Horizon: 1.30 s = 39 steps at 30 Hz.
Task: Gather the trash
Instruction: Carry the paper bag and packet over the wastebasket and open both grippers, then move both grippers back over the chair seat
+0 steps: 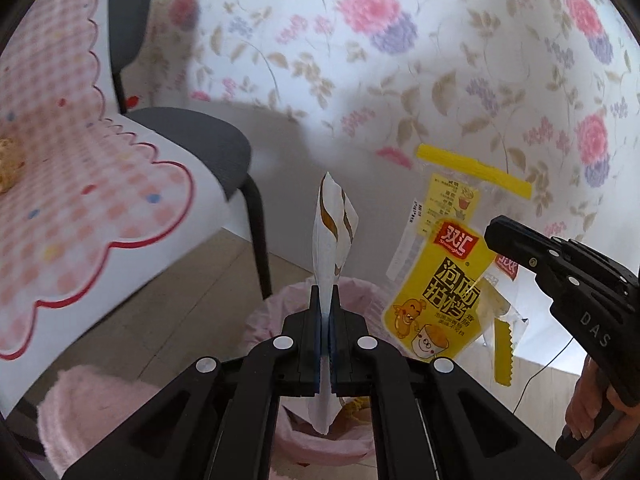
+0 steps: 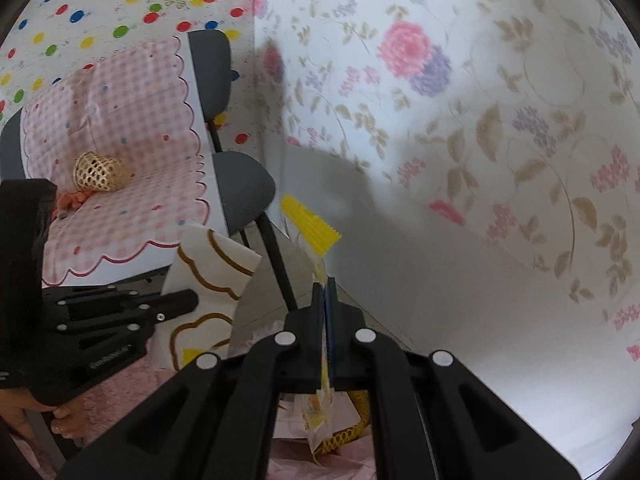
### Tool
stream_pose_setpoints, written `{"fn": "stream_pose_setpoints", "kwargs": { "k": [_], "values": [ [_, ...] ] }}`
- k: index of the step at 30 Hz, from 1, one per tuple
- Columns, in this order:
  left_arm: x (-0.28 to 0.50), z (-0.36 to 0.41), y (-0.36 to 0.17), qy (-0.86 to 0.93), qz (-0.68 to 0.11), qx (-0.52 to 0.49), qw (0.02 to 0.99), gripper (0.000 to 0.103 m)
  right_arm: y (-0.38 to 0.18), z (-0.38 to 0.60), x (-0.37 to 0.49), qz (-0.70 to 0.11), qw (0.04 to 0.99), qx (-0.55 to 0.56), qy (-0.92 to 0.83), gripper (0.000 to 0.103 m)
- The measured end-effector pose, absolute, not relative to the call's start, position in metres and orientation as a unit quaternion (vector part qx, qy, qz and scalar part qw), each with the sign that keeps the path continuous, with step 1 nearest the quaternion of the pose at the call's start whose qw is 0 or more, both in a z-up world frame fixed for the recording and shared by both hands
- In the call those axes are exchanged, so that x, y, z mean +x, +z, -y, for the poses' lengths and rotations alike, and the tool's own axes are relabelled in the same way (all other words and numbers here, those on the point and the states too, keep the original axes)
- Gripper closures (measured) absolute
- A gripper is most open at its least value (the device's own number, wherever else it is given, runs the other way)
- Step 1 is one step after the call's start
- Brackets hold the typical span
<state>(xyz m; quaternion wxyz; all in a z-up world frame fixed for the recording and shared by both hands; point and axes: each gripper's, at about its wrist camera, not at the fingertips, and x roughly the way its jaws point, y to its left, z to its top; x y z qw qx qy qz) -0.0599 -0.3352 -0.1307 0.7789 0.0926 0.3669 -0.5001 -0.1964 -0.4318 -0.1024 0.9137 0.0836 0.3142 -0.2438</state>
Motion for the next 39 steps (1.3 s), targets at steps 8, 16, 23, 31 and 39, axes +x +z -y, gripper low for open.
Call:
{"fn": "stream_pose_setpoints", "kwargs": {
  "k": [8, 16, 23, 31, 39],
  "values": [
    [-0.052, 0.348, -0.143, -0.497, -0.382, 0.092, 0.774, 0.057, -0.128, 0.452, -0.192, -0.337, 0.901, 0.102, -0.255, 0.085],
    [-0.039, 0.312, -0.118, -0.469, -0.358, 0.079, 0.804, 0.054, -0.122, 0.455, -0.193, -0.337, 0.898, 0.123, -0.255, 0.065],
    [-0.025, 0.258, -0.093, -0.432, -0.338, 0.067, 0.834, 0.053, -0.066, 0.434, -0.191, -0.283, 0.924, 0.119, -0.227, 0.065],
    [-0.011, 0.194, -0.081, -0.378, -0.328, 0.061, 0.864, 0.052, -0.044, 0.389, -0.148, -0.274, 0.945, 0.097, -0.151, 0.065],
    [0.015, 0.128, -0.081, -0.303, -0.328, 0.036, 0.894, 0.051, -0.041, 0.345, -0.087, -0.283, 0.953, 0.079, -0.077, 0.065]
  ]
}}
